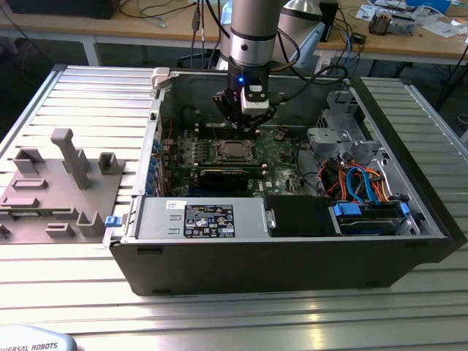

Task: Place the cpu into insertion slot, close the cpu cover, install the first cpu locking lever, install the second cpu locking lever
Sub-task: 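Install the first cpu locking lever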

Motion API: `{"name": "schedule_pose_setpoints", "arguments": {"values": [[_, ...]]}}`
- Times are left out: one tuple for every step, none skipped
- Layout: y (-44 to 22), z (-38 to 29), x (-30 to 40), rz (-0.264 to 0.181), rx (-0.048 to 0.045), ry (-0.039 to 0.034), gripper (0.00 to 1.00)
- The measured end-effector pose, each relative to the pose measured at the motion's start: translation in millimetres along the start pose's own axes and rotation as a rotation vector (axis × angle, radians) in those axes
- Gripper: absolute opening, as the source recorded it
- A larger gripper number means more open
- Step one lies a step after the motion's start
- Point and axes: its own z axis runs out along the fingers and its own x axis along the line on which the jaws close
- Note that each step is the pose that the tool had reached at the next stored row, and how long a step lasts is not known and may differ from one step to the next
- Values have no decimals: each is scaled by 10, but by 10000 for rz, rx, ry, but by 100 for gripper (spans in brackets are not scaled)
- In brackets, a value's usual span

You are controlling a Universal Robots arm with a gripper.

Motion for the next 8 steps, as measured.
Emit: {"name": "schedule_pose_setpoints", "arguments": {"values": [[0, 0, 0, -4, 0, 0, 11], [0, 0, 0, -8, 0, 0, 11], [0, 0, 0, -12, 0, 0, 11], [0, 0, 0, -18, 0, 0, 11], [0, 0, 0, -21, -1, 0, 11], [0, 0, 0, -29, -1, -1, 11], [0, 0, 0, -36, 0, -1, 11], [0, 0, 0, -43, -1, -1, 11]]}}
